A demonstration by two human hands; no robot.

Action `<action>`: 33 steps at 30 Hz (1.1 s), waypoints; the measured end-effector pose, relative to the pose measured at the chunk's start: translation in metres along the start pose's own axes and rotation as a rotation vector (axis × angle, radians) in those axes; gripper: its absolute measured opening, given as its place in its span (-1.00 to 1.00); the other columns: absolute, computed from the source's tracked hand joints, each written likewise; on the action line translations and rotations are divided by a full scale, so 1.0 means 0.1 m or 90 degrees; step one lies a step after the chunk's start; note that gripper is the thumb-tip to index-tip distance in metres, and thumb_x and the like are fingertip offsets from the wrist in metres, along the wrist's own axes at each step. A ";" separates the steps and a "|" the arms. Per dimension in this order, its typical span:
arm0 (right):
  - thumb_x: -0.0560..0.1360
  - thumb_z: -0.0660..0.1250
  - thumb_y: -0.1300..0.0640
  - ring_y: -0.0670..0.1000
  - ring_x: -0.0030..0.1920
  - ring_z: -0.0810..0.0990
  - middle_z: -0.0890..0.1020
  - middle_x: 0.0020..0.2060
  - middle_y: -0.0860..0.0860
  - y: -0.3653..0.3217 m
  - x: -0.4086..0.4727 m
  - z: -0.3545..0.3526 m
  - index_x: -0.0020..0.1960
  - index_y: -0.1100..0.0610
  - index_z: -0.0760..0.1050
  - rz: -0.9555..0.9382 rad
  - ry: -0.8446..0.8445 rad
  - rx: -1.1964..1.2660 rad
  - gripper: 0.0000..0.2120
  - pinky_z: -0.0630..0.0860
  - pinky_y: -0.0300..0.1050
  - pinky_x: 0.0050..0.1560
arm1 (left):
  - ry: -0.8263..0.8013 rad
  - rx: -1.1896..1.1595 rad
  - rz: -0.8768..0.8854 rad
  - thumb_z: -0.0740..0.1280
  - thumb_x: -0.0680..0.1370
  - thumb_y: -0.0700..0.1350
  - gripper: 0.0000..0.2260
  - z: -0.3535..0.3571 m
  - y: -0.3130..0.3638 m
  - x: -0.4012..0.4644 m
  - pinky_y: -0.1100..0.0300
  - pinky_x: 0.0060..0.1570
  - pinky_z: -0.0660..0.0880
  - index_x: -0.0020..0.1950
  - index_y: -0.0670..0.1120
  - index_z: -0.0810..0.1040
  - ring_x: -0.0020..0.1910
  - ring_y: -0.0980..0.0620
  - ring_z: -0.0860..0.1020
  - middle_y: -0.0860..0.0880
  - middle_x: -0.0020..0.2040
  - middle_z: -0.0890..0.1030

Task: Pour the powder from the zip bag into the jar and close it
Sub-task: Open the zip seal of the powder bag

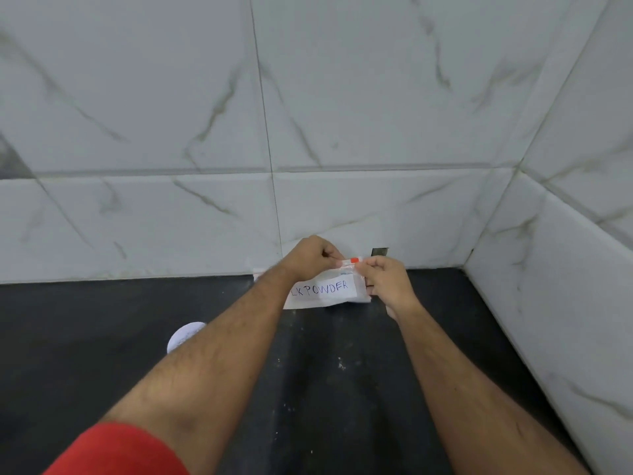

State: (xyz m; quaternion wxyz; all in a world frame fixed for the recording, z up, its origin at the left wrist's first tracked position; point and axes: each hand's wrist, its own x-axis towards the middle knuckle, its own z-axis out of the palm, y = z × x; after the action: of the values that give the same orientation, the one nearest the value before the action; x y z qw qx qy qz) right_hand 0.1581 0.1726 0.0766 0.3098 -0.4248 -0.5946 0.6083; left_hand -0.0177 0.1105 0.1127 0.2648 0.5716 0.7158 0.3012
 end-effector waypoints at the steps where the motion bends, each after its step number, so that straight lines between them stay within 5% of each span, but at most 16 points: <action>1: 0.56 0.42 0.22 0.02 -0.21 0.71 0.74 -0.21 0.06 -0.07 -0.07 0.01 -0.10 0.17 0.63 -0.009 -0.009 0.003 -0.93 0.65 -0.03 -0.20 | -0.002 -0.001 0.005 0.44 0.53 -0.20 -0.89 -0.07 0.06 -0.07 0.04 0.09 0.55 0.01 -0.18 0.73 -0.05 0.03 0.62 -0.12 -0.04 0.73; 6: 0.55 0.42 0.24 0.05 -0.26 0.74 0.76 -0.24 0.09 -0.34 -0.45 0.00 -0.10 0.18 0.63 -0.040 -0.052 0.049 -0.94 0.64 -0.09 -0.32 | -0.043 -0.043 0.032 0.45 0.53 -0.19 -0.90 -0.37 0.32 -0.46 0.18 -0.04 0.57 0.00 -0.15 0.73 -0.14 0.08 0.62 -0.17 -0.04 0.73; 11: 0.53 0.45 0.23 0.09 -0.25 0.71 0.74 -0.17 0.20 -0.37 -0.78 -0.03 -0.03 0.23 0.66 -0.044 -0.068 0.108 -0.93 0.67 -0.06 -0.28 | -0.083 -0.076 0.043 0.45 0.53 -0.18 -0.92 -0.45 0.43 -0.75 0.40 -0.23 0.52 -0.02 -0.09 0.74 -0.29 0.27 0.61 0.06 -0.23 0.72; 21: 0.51 0.48 0.21 0.04 -0.30 0.73 0.75 -0.23 0.12 -0.09 -1.06 -0.03 -0.05 0.21 0.65 0.032 -0.016 0.132 -0.93 0.62 -0.12 -0.37 | -0.020 -0.078 0.047 0.45 0.53 -0.11 -0.86 0.10 0.34 -0.92 0.01 0.07 0.56 0.02 -0.14 0.73 -0.08 -0.07 0.63 -0.18 -0.05 0.72; 25: 0.51 0.47 0.24 0.08 -0.29 0.75 0.76 -0.22 0.14 -0.06 -1.10 -0.03 -0.06 0.23 0.65 0.034 0.009 0.150 -0.94 0.62 -0.13 -0.38 | 0.003 -0.091 0.055 0.47 0.52 -0.07 -0.84 0.23 0.36 -0.89 0.23 -0.20 0.39 0.04 -0.10 0.73 -0.29 0.10 0.45 -0.06 -0.28 0.58; 33: 0.52 0.43 0.27 0.10 -0.27 0.75 0.76 -0.22 0.18 -0.09 -1.06 -0.03 -0.08 0.26 0.64 0.030 0.022 0.141 -0.95 0.62 -0.10 -0.38 | -0.017 -0.080 0.059 0.41 0.57 -0.13 -0.88 0.24 0.41 -0.83 0.33 -0.23 0.41 -0.13 -0.14 0.66 -0.33 0.24 0.49 0.10 -0.29 0.59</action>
State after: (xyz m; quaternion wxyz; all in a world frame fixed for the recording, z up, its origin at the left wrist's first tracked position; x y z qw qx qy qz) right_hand 0.2068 0.0816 0.1013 0.3503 -0.4121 -0.5085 0.6700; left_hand 0.0436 0.0390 0.1291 0.2953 0.5902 0.6648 0.3499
